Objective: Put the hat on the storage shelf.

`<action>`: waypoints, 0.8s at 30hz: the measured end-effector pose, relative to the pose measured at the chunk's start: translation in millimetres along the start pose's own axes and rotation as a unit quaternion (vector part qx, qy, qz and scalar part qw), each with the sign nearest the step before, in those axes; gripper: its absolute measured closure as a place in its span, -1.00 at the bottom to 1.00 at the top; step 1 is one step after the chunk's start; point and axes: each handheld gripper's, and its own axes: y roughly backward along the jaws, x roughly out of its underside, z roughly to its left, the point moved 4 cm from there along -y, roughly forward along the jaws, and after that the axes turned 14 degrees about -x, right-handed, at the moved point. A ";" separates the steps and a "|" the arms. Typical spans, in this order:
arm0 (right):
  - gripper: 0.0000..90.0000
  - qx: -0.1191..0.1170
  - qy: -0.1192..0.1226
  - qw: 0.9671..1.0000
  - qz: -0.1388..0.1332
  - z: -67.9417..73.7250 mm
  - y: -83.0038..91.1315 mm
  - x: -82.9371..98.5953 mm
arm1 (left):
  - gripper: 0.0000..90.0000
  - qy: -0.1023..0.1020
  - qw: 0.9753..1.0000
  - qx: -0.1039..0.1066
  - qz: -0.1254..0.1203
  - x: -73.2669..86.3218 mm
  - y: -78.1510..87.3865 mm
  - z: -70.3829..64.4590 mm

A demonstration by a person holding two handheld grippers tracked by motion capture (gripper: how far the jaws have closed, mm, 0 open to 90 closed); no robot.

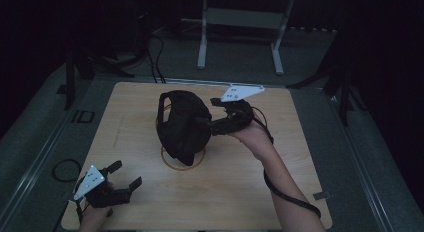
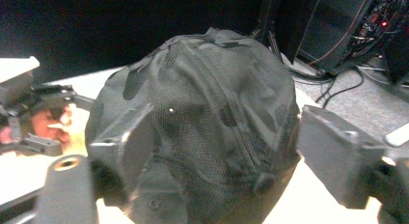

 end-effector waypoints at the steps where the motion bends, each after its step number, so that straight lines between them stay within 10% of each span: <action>1: -0.65 -0.003 -0.001 1.000 0.000 -0.9 1.8 2.1 | -0.95 0.001 1.000 0.000 -0.001 0.0 0.0 0.0; 24: -0.70 0.042 -0.029 0.999 0.007 -19.3 36.6 69.5 | -0.95 -0.007 1.000 -0.001 0.002 0.4 -2.0 -2.3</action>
